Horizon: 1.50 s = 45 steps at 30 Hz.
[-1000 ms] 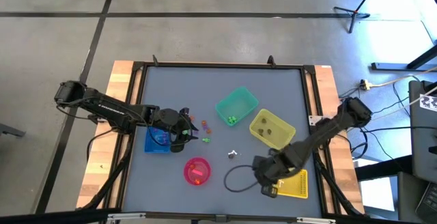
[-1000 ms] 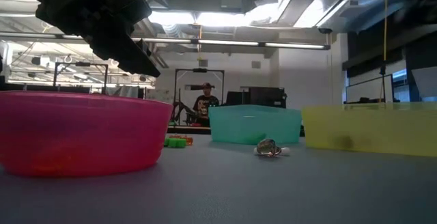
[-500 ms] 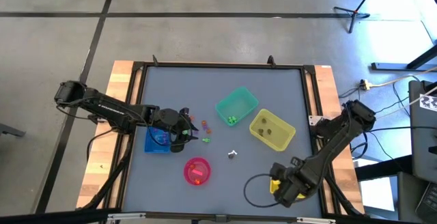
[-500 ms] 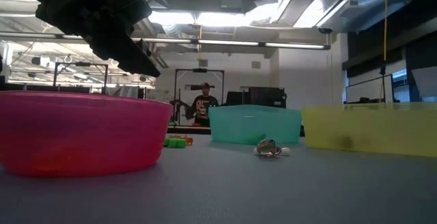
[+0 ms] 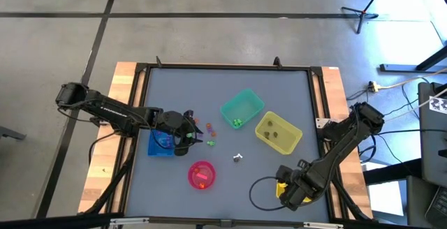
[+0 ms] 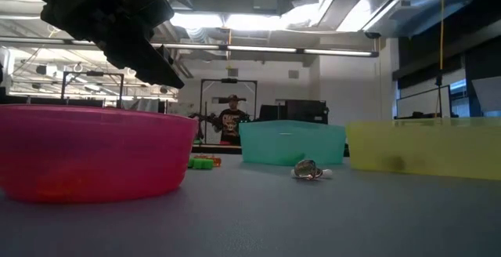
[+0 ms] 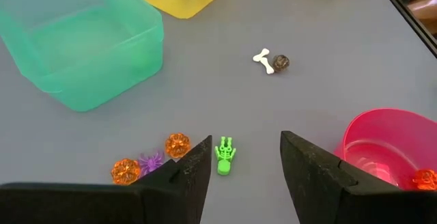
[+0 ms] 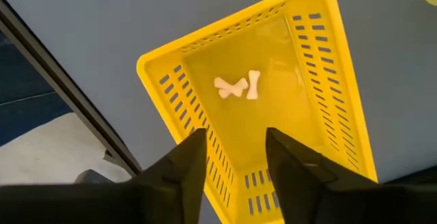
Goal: Sort Halloween decoration
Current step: Put the green skeleton toy into the green bin
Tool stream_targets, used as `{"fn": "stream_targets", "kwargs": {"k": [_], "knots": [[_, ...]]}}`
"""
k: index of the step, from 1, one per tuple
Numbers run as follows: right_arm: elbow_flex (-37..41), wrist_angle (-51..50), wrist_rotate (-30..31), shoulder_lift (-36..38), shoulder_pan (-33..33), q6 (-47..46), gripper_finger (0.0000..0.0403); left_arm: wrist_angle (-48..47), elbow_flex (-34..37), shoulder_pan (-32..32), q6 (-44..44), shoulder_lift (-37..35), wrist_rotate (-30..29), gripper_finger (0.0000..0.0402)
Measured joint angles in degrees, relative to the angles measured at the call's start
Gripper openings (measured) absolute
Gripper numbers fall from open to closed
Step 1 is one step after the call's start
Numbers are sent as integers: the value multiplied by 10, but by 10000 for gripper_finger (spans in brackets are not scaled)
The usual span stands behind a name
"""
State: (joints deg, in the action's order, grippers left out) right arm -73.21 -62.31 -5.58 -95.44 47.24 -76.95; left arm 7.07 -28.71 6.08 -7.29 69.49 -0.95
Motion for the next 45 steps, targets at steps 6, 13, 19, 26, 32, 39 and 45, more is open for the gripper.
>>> {"fn": "stream_targets", "kwargs": {"k": [6, 13, 19, 26, 32, 39, 45], "knots": [[0, 0, 0, 0, 0, 0, 171, 4, 0, -1, -15, 0, -17, 157], [0, 1, 0, 0, 0, 0, 173, 89, 0, 3, -39, 0, -12, 157], [0, 8, 0, 0, 0, 0, 173, 167, -17, 27, -37, 0, 3, 157], [0, 9, 0, 0, 0, 3, 173, 112, -115, 35, 11, 33, 5, 157], [0, 9, 1, 0, 0, 3, 173, 9, -183, 33, 34, 96, -4, 157], [0, 22, 27, 0, 0, 3, 173, -66, -184, 33, 34, 173, -4, 157], [0, 27, 54, 0, 0, 3, 172, -102, -184, 33, 34, 238, -16, 157]]}}
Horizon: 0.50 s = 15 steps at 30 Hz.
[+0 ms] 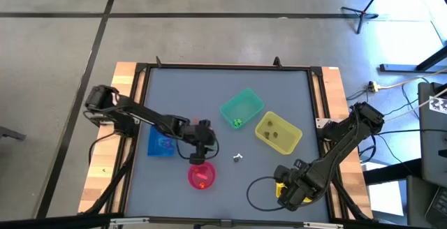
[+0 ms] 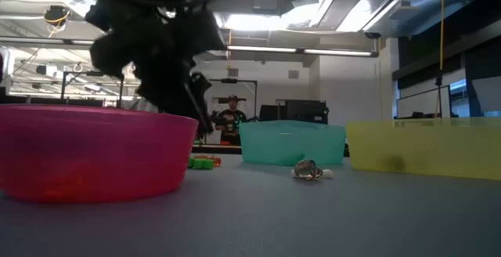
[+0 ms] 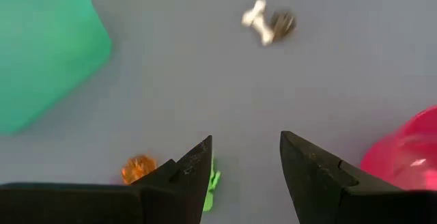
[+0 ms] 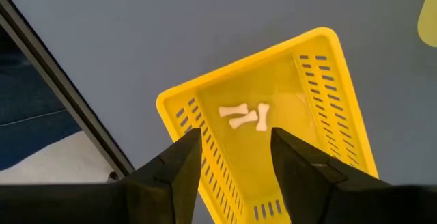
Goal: Sort Halloween decoration
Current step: Put the green skeleton toy into the green bin
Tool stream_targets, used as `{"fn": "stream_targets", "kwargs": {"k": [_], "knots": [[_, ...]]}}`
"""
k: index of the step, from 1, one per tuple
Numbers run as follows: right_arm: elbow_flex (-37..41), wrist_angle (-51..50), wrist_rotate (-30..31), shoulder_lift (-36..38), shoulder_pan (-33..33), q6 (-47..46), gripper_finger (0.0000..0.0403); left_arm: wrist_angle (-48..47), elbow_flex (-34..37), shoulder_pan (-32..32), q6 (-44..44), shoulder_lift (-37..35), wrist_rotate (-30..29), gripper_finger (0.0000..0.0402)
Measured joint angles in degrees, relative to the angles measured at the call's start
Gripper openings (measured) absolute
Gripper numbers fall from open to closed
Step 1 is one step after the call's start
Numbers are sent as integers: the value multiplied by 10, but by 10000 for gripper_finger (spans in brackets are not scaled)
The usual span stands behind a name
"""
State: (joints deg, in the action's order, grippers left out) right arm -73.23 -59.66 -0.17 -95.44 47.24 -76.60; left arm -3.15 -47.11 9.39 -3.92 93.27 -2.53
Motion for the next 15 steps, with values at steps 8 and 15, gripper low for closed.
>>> {"fn": "stream_targets", "kwargs": {"k": [8, 15], "knots": [[0, 0, 1, 0, 0, 0, 172, -8, 0, -9, -1, 36, -43, 157], [0, 0, 1, 0, 0, 0, 172, -30, 0, -12, -4, 36, -47, 157]]}}
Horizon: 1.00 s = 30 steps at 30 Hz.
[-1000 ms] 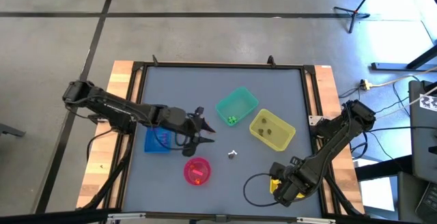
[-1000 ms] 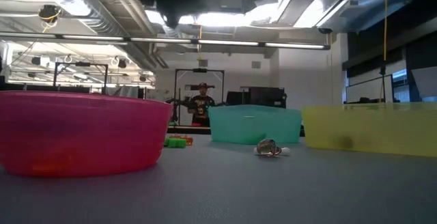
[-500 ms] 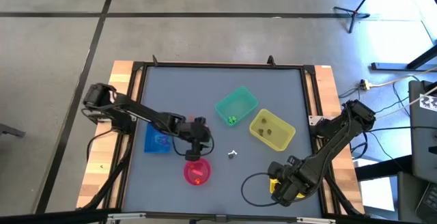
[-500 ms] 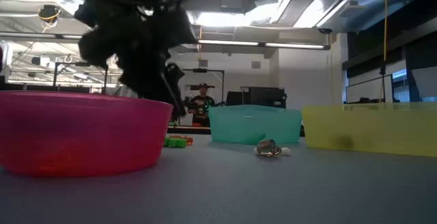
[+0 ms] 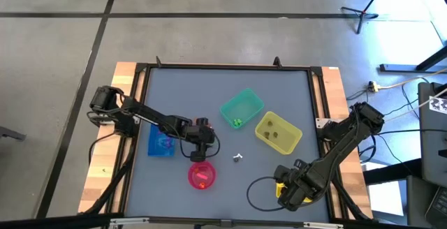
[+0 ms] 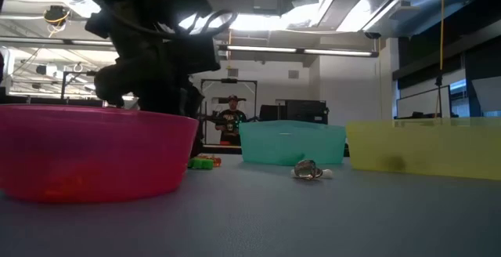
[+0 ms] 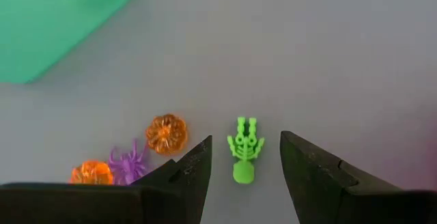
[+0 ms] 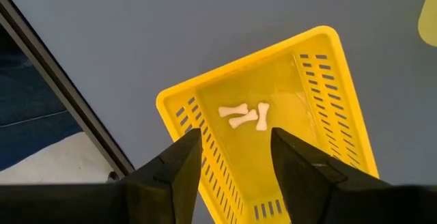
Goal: Sort Halloween decoration
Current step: Put the green skeleton toy into the green bin
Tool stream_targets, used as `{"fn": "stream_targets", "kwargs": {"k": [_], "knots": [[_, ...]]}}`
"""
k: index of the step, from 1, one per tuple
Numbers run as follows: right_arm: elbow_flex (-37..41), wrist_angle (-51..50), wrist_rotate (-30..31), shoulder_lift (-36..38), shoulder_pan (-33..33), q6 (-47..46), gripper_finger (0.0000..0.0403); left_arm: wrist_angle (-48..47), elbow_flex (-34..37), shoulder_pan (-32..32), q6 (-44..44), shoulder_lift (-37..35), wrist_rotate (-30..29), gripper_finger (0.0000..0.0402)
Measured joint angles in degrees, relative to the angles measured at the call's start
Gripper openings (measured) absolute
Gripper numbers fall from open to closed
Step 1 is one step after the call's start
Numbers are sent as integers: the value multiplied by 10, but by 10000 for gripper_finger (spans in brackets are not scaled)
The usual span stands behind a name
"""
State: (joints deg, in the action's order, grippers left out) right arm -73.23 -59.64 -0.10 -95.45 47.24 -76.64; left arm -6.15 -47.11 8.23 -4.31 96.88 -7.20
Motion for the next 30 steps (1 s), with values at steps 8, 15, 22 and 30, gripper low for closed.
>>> {"fn": "stream_targets", "kwargs": {"k": [8, 15, 22, 30], "knots": [[0, 0, 0, 0, 0, 0, 172, -20, 1, 0, -1, 0, -6, 157], [0, 0, 0, 0, 0, 0, 172, -16, 1, 0, -3, 8, -6, 157], [0, 0, 1, 0, 0, 0, 172, 10, 0, 0, -18, 48, -6, 157], [0, 0, 5, 0, 0, 0, 172, 11, 0, 0, -18, 50, -6, 151]]}}
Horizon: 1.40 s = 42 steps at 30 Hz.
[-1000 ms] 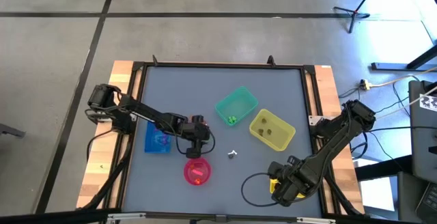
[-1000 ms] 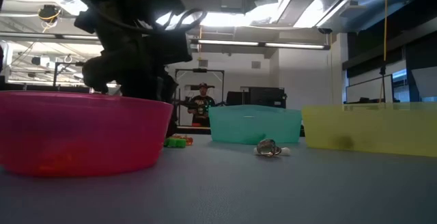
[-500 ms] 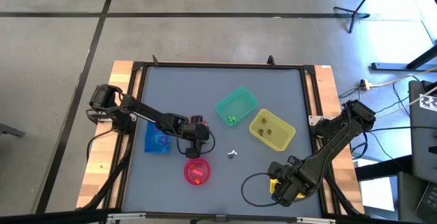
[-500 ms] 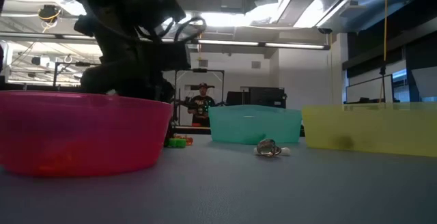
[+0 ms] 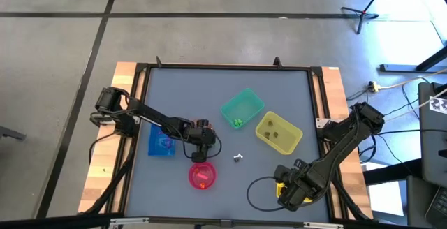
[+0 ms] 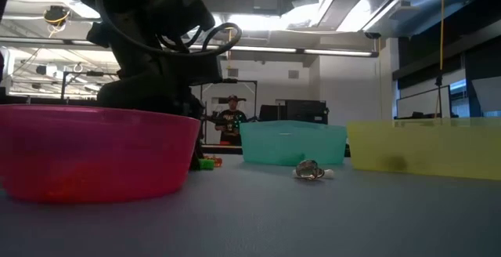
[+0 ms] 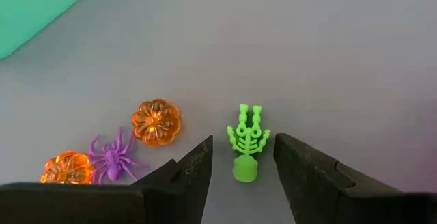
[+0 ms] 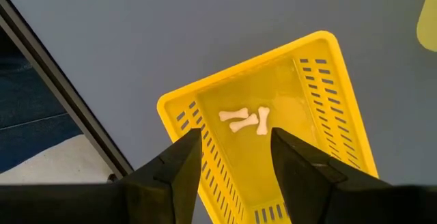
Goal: Sort Halloween decoration
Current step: Put the green skeleton toy into the green bin
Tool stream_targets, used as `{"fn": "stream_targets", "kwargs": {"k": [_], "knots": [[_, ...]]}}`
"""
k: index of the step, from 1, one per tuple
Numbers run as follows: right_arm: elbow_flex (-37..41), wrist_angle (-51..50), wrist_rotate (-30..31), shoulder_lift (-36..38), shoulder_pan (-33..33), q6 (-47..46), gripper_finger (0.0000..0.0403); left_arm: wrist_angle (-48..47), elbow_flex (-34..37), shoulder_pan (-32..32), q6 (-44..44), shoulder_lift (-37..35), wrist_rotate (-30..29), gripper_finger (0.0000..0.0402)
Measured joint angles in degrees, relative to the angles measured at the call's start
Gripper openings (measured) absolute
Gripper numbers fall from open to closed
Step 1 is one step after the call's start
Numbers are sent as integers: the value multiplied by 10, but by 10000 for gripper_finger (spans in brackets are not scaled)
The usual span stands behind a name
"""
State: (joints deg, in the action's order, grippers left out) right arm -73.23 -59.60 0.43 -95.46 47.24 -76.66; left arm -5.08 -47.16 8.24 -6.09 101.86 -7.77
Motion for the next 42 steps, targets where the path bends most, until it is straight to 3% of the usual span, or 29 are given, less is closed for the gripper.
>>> {"fn": "stream_targets", "kwargs": {"k": [19, 42], "knots": [[0, 1, 0, 0, 0, 0, 172, -1, 1, 1, 2, 1, 4, 74], [0, 8, 0, 0, 0, 0, 172, 4, 4, 0, 3, -41, 11, 68]]}}
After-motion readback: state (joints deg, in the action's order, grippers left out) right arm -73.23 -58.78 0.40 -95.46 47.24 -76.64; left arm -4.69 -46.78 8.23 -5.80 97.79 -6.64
